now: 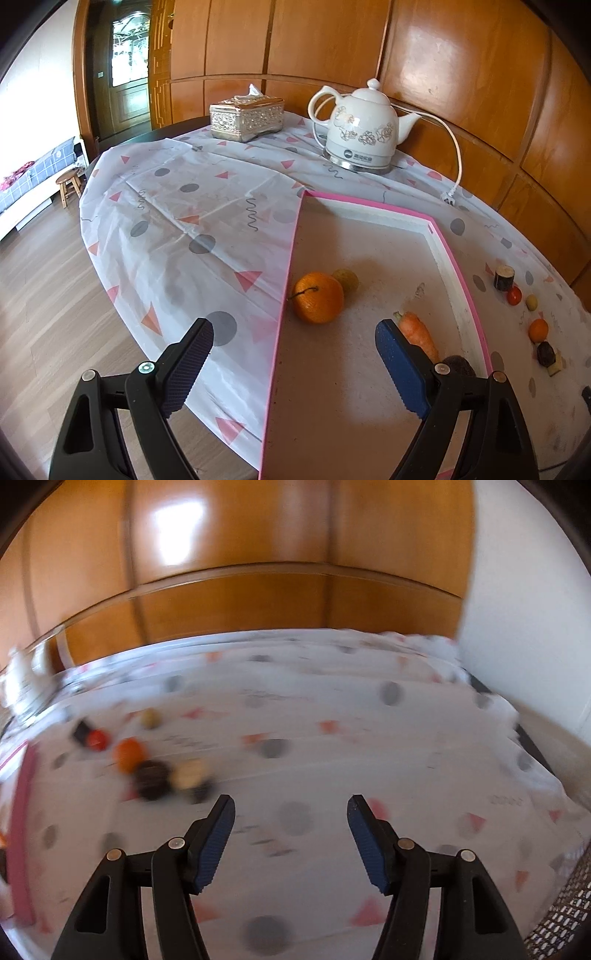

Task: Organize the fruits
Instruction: 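Withdraw the right tool from the tray back over the cloth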

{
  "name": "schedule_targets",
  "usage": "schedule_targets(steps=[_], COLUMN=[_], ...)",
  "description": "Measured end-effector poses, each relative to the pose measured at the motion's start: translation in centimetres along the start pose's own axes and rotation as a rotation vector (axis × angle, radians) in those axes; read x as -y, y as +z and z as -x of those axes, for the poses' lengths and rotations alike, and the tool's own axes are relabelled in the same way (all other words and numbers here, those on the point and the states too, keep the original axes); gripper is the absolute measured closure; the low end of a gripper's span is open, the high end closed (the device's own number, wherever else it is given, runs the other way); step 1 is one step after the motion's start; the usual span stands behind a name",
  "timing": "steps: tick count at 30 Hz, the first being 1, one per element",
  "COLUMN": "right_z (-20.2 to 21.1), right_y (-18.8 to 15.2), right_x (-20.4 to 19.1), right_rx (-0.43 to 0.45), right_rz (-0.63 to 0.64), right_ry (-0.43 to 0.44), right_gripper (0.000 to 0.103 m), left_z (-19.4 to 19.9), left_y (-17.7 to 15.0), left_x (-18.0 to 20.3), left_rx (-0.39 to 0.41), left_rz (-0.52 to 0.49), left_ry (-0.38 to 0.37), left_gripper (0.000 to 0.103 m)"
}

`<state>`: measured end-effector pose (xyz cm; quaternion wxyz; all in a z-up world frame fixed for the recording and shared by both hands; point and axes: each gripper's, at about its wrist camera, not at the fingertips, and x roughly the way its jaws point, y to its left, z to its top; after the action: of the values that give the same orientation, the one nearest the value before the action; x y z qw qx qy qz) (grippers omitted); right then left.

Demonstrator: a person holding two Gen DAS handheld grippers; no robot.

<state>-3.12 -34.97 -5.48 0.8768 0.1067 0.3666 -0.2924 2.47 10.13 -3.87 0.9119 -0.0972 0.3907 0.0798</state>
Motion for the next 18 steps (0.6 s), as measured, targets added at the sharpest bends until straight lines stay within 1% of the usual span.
schedule_targets(steps=[6, 10, 18], right_z=[-2.0, -3.2, -5.2], right_y=[0.4, 0.3, -0.2], right_x=[6.4, 9.4, 12.9], right_rx=[-0.034, -0.060, -0.085], right_rz=[-0.164, -0.250, -0.342], right_ry=[-0.130, -0.199, -0.300], right_gripper=[0.039, 0.039, 0.039], left_z=[0.0, 0.3, 1.0], left_y=[0.0, 0.1, 0.7], left_x=[0.6, 1.3, 3.9], left_rx=[0.003, 0.006, 0.003], left_rz=[-0.026, -0.050, -0.118], left_ry=[-0.011, -0.022, -0.070], left_gripper=[0.013, 0.013, 0.013])
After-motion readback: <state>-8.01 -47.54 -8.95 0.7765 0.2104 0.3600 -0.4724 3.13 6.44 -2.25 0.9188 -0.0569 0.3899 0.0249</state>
